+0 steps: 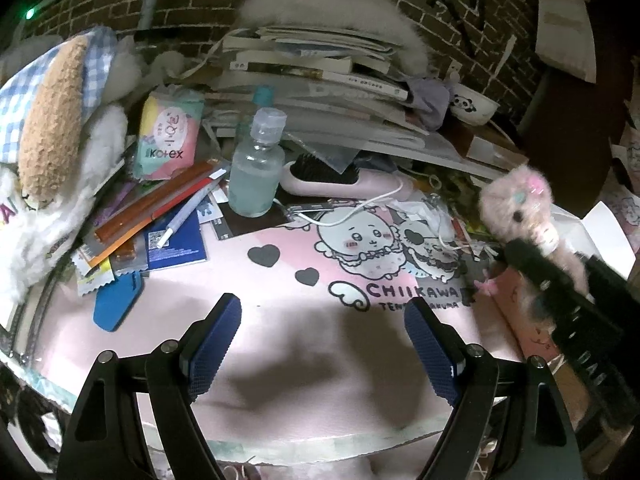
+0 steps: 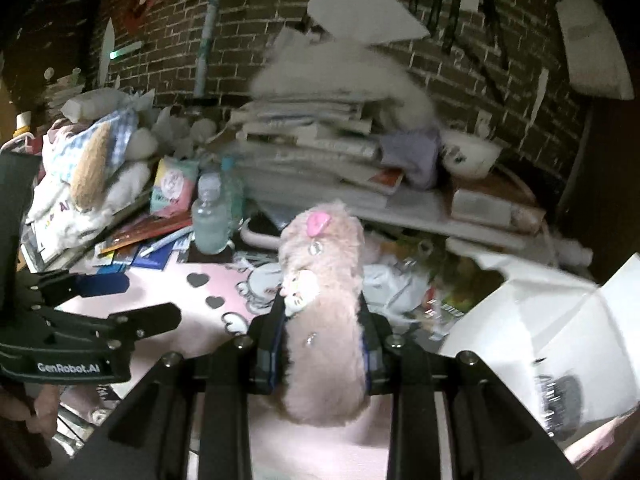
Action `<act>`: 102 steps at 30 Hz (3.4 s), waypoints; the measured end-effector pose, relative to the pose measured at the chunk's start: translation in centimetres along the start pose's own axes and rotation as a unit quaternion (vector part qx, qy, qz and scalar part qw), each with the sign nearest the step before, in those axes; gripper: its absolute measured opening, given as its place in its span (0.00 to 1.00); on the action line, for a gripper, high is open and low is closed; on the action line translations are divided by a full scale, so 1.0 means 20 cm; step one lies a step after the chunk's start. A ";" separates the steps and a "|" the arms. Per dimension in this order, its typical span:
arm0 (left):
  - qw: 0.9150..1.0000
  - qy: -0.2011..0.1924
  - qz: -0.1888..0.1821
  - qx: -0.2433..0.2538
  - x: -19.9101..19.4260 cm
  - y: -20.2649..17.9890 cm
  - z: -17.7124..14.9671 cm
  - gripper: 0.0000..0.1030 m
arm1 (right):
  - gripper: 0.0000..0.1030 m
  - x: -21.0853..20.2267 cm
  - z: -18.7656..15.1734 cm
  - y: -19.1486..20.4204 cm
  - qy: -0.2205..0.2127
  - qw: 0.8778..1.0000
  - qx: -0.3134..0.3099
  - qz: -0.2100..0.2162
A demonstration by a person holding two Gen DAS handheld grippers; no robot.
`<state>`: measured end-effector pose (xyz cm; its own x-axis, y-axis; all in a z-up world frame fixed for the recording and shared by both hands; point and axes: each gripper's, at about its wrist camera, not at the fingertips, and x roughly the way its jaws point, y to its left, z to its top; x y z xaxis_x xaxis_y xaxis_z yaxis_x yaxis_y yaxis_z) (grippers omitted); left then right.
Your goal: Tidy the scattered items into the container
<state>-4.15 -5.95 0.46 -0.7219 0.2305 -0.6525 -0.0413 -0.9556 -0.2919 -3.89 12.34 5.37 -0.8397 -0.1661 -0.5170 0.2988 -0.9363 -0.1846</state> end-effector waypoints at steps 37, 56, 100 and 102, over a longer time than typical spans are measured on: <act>0.998 0.013 -0.016 0.052 0.07 -0.29 0.01 0.79 | 0.25 0.07 -0.10 -1.07 0.223 0.973 0.018 -0.058; 0.998 0.020 -0.018 0.063 0.08 -0.34 0.00 0.79 | 0.79 0.07 -0.06 -1.06 0.236 0.970 0.018 -0.063; 0.992 -0.057 0.044 0.100 -0.29 -0.63 0.17 0.83 | 1.00 -0.25 -0.10 -0.49 0.076 0.988 0.100 -0.093; 0.992 -0.059 0.046 0.103 -0.30 -0.64 0.17 0.84 | 1.00 -0.26 -0.10 -0.49 0.067 0.988 0.115 -0.078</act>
<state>-1.62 4.33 10.47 -0.8047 0.1284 -0.5797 -0.1019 -0.9917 -0.0781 -1.54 23.10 8.18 -0.7955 0.0143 -0.6058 0.0461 -0.9954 -0.0841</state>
